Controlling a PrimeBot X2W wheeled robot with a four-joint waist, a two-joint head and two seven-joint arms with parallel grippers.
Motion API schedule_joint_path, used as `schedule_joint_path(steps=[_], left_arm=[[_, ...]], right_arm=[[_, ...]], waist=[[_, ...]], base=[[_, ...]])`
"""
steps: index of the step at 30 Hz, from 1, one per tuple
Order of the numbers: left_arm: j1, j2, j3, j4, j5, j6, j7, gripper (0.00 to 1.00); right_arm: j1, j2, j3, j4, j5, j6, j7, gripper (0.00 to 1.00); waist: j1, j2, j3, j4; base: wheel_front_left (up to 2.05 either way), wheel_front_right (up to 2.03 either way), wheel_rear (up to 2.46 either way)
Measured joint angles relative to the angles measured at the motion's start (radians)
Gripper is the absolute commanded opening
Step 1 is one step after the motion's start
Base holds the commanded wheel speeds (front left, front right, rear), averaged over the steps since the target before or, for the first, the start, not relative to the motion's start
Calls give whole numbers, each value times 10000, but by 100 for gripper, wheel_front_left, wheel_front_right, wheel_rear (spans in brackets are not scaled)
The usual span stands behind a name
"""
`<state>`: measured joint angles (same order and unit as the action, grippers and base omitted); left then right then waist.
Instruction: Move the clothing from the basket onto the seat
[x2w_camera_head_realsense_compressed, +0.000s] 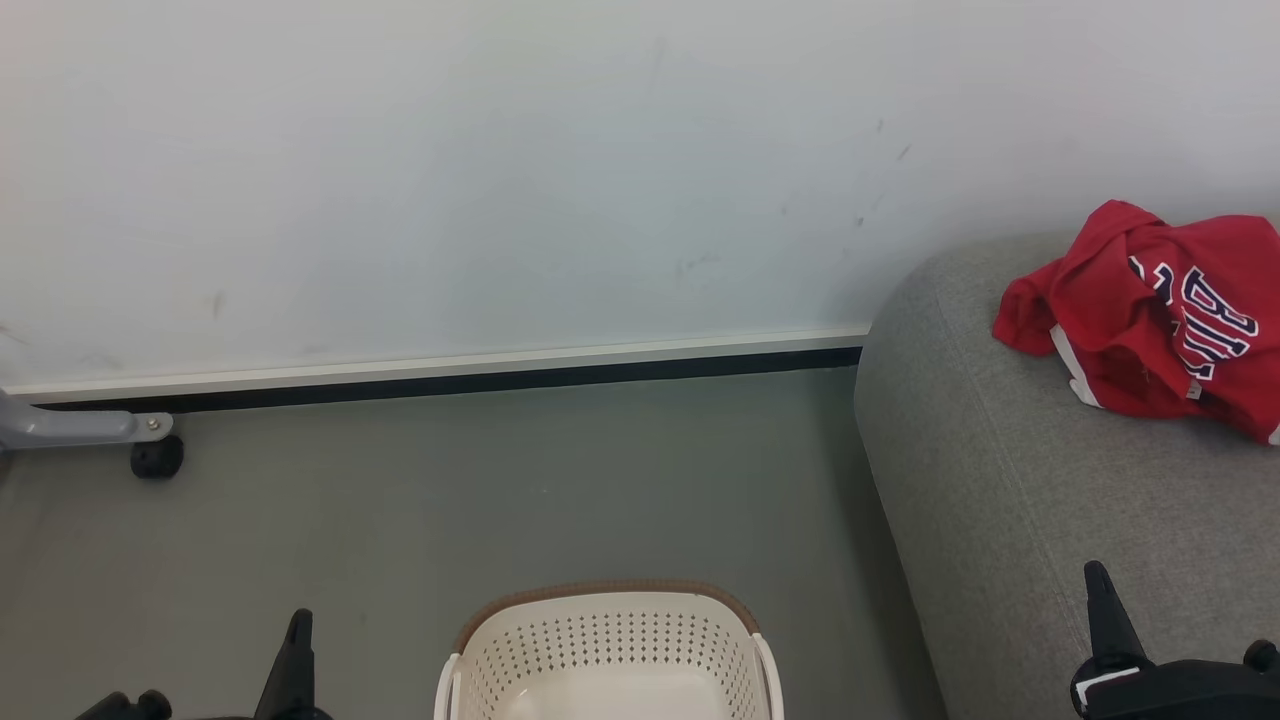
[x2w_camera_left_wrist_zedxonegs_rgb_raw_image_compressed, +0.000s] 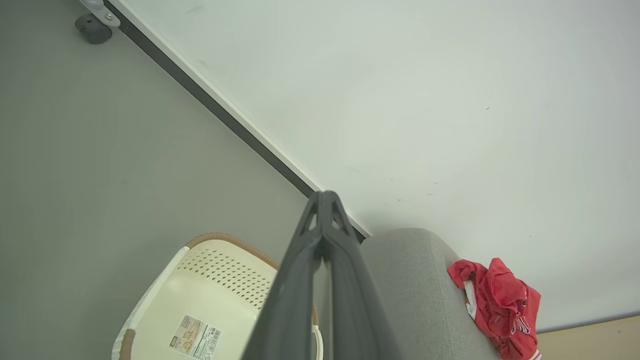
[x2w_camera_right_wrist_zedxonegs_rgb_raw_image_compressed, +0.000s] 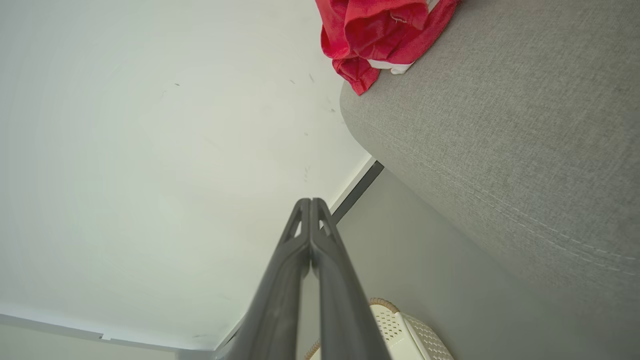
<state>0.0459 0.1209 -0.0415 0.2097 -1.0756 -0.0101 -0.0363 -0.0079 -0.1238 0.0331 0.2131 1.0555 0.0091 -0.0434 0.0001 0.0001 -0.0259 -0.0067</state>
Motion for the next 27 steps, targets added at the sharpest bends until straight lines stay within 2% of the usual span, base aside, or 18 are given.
schedule_joint_path(steps=[27], left_arm=[[-732,-481,819,525,-3216,-704,940,0]], right_arm=[[-473,479,-1037,535,3407,704,966,0]], waist=[[0,0,175,43]], base=[[0,0,0]])
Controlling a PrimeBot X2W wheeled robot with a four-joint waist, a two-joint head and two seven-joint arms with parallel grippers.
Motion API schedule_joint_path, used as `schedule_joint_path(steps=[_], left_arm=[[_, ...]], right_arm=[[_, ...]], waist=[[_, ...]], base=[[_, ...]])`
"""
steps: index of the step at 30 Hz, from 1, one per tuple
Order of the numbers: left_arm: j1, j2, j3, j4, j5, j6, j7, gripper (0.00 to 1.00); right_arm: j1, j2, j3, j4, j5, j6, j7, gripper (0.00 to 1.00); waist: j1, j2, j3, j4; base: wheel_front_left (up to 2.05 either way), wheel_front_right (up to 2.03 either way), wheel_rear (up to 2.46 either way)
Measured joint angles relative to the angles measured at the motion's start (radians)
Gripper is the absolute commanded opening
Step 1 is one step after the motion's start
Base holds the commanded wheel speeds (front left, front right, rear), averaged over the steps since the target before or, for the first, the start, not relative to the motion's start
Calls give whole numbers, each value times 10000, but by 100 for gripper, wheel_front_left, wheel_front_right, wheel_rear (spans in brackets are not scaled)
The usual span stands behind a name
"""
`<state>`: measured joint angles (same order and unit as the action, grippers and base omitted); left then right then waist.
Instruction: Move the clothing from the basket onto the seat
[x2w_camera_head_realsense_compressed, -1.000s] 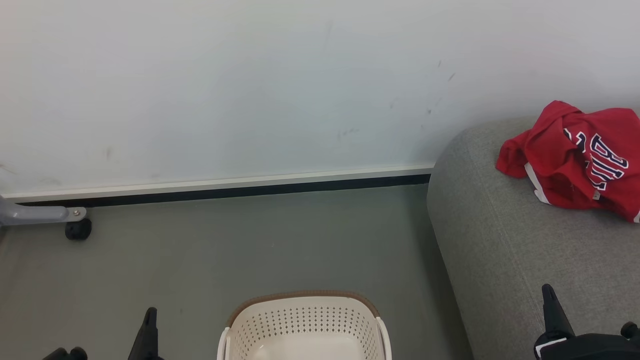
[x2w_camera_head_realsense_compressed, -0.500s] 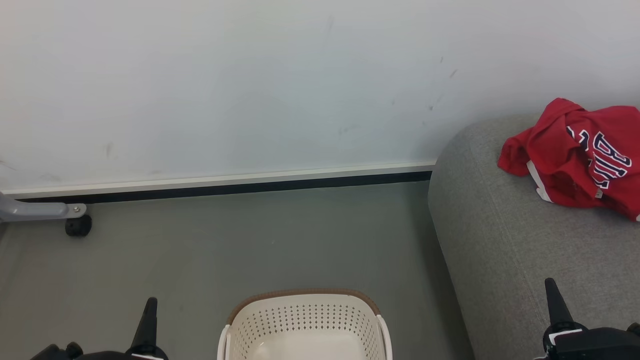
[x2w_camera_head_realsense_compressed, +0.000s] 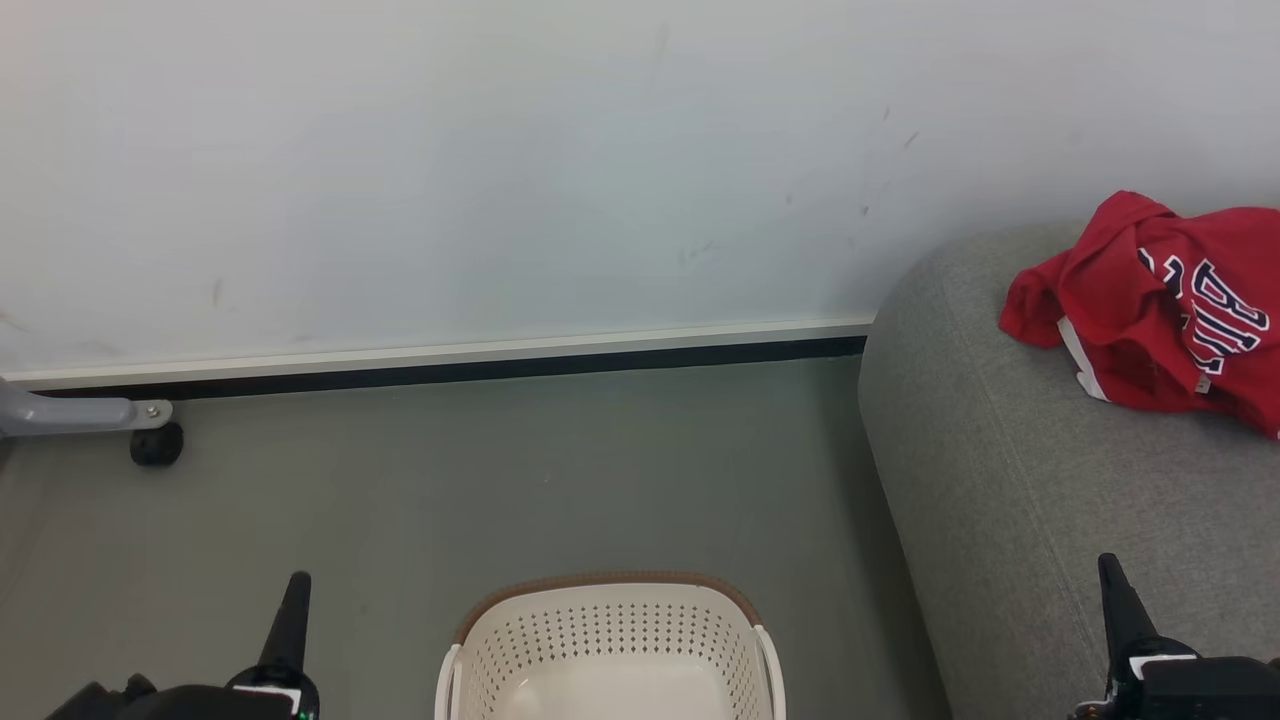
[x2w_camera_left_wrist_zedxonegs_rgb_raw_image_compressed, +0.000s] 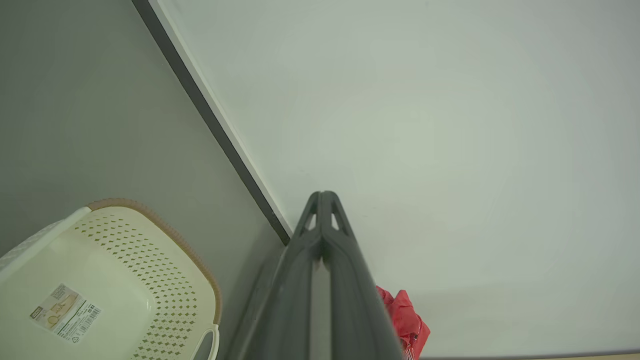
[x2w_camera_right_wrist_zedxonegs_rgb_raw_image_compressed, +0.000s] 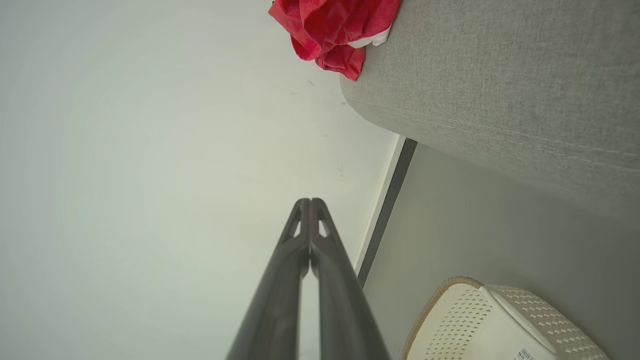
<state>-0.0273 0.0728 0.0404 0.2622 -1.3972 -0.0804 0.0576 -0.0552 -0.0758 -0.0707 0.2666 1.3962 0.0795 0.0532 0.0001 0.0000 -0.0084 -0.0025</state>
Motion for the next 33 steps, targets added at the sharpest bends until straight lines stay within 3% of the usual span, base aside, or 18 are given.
schedule_joint_path(steps=[16,33], left_arm=[[-494,-270,491,305,-1883,-397,548,0],[-521,-295,504,320,-2033,-428,554,0]], right_arm=[[-285,305,-610,309,1971,366,571,0],[-371,316,-627,320,1994,408,602,0]], waist=[[-2,0,102,24],[-1,0,102,25]], base=[[0,0,0],[0,0,0]])
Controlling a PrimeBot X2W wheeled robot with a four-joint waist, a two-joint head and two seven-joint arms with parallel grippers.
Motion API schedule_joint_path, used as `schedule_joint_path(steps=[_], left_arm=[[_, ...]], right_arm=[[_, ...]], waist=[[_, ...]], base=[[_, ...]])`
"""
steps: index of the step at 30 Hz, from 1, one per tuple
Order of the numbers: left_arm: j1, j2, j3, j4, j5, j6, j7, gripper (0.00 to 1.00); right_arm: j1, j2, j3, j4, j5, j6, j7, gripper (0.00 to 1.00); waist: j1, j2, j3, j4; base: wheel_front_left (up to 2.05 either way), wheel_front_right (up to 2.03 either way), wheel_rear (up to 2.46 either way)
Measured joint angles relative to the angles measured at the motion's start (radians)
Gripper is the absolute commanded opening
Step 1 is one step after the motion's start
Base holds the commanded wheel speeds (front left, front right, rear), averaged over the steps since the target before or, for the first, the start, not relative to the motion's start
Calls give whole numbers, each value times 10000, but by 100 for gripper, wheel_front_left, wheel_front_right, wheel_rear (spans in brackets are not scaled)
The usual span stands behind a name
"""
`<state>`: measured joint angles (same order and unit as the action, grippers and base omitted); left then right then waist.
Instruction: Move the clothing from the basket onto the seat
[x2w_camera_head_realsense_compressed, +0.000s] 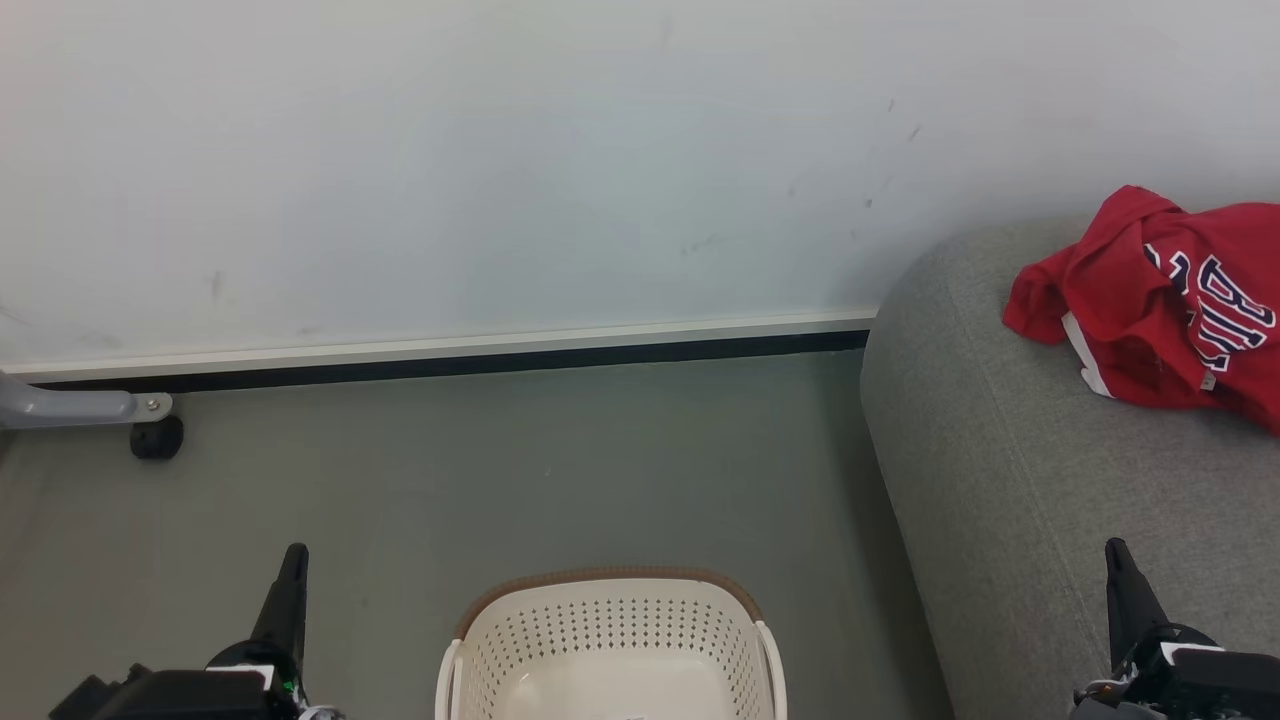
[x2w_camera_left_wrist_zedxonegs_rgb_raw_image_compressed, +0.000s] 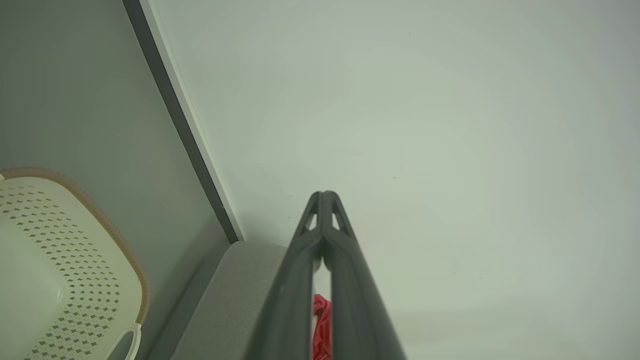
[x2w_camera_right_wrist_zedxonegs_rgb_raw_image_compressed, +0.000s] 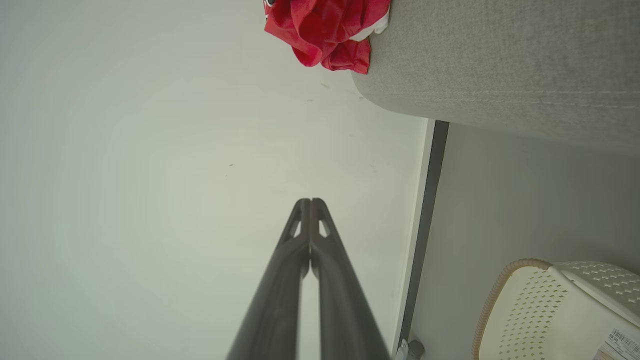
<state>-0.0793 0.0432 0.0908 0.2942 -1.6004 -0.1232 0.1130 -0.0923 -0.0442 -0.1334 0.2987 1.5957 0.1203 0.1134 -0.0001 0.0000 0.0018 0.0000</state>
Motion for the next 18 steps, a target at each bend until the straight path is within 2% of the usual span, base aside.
schedule_joint_path(steps=[18], left_arm=[[0,0,0,6,0,0,0,0]], right_arm=[[0,0,2,0,0,0,0,0]], waist=[[0,0,-1,0]], base=[[0,0,0]])
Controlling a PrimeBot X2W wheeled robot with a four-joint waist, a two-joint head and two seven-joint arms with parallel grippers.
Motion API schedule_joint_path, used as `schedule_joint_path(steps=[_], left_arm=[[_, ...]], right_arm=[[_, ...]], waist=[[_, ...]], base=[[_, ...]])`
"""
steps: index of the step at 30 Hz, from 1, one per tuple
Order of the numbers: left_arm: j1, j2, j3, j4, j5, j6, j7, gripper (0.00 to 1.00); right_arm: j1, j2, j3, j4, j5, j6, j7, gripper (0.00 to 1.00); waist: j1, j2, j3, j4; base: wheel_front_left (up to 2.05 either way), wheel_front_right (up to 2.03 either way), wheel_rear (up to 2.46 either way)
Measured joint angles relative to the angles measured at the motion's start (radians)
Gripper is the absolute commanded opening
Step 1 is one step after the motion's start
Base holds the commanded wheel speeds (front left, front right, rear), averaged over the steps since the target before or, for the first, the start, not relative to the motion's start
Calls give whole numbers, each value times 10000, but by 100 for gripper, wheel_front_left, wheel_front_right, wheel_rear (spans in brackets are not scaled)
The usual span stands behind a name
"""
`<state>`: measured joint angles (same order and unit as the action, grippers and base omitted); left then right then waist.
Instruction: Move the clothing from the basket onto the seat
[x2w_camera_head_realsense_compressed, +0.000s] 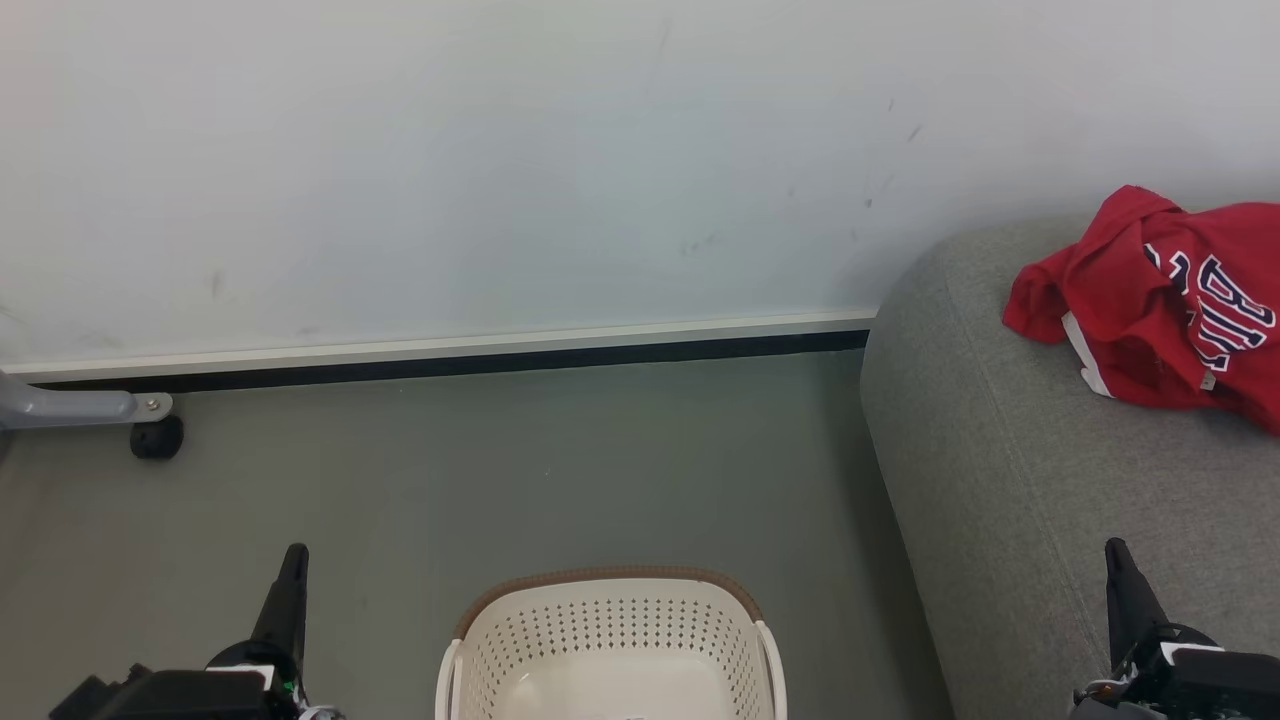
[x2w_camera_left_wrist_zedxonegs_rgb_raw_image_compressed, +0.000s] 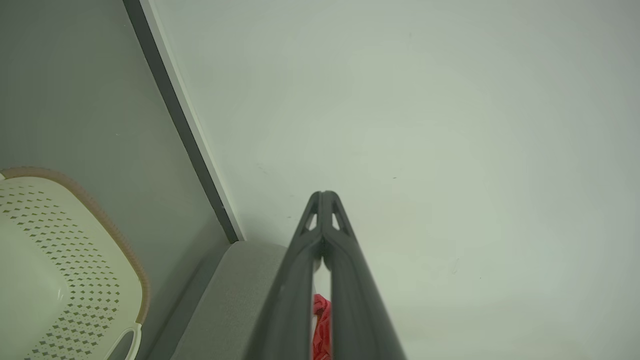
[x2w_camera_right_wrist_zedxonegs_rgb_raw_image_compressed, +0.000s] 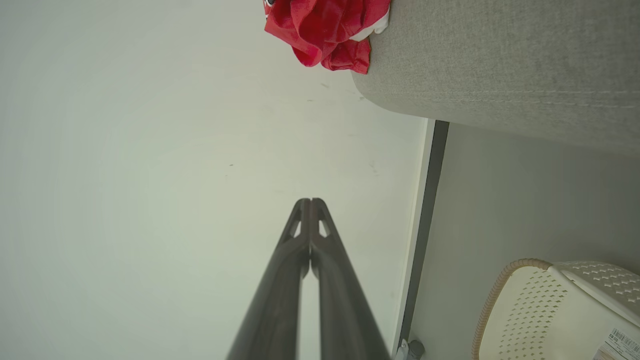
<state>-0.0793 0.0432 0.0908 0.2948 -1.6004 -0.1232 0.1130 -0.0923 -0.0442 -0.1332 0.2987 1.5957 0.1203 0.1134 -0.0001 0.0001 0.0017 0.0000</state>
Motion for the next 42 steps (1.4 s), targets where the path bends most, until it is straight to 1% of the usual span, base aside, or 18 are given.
schedule_joint_path(steps=[42], left_arm=[[-1,-2,-2,8,-2,-2,0,0]], right_arm=[[0,2,0,0,2,0,0,0]], waist=[[1,0,0,0]], base=[[0,0,0]])
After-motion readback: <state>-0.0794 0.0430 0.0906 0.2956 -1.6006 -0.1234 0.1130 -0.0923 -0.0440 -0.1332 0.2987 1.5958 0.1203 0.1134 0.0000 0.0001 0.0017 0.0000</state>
